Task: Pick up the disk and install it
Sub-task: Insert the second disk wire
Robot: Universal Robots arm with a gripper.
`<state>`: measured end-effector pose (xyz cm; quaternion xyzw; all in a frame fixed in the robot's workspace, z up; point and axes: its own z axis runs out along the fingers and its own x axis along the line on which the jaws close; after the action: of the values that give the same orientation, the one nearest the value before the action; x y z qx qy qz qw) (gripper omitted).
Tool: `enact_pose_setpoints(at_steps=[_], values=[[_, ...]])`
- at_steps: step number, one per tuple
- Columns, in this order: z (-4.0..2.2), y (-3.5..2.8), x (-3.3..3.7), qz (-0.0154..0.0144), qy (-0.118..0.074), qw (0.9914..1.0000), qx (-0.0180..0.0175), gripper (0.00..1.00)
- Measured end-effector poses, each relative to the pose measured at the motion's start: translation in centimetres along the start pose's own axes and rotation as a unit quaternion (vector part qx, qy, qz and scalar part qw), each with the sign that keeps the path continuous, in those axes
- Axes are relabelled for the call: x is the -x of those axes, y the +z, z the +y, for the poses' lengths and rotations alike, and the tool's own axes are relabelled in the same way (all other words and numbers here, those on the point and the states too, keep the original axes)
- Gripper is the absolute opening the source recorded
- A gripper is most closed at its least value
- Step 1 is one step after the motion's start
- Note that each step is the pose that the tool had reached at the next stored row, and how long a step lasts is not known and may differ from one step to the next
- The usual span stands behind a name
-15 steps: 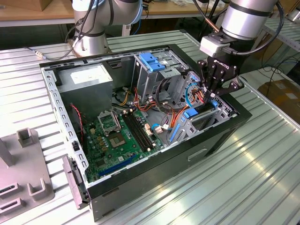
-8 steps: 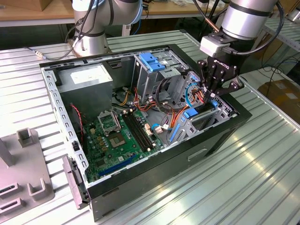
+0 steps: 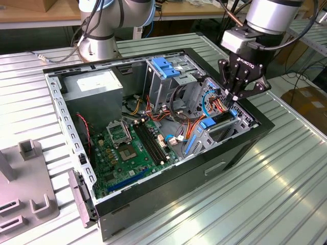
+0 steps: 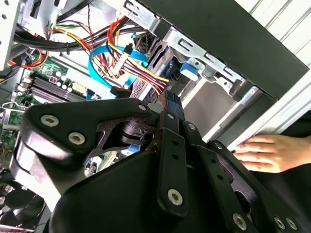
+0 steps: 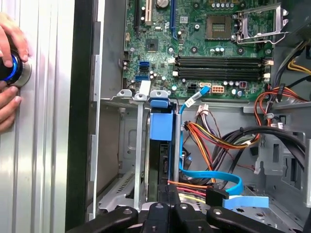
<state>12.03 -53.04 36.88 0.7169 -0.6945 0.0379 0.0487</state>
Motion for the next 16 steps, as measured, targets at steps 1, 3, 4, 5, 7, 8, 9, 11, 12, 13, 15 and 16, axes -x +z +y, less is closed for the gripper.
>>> enact_pose_setpoints(at_steps=[1,3,4,5,7,8,9,11,12,13,15,16], values=[[0.00,-0.26,-0.03,-0.0004,0.000,1.00000,0.0000,0.11],[0.01,-0.73,-0.09,-0.0010,0.000,1.00000,0.0000,0.11],[0.03,-0.85,-0.10,-0.0013,0.000,1.00000,0.0000,0.11],[0.09,-0.89,-0.11,-0.0024,0.000,1.00000,-0.0001,0.11],[0.15,-0.92,-0.11,-0.0027,0.000,1.00000,0.0000,0.11],[0.18,-0.96,-0.11,-0.0027,0.000,1.00000,0.0002,0.11],[0.23,-0.99,-0.11,-0.0027,0.000,1.00000,0.0003,0.11],[0.23,-1.09,-0.09,-0.0026,0.000,1.00000,0.0005,0.11],[0.23,-1.13,-0.03,-0.0027,0.000,1.00000,0.0005,0.11],[0.23,-1.18,0.08,-0.0027,0.000,1.00000,0.0006,0.11],[0.22,-1.25,0.34,-0.0028,0.000,1.00000,0.0009,0.11],[0.22,-1.29,0.55,-0.0028,0.000,1.00000,0.0014,0.11]])
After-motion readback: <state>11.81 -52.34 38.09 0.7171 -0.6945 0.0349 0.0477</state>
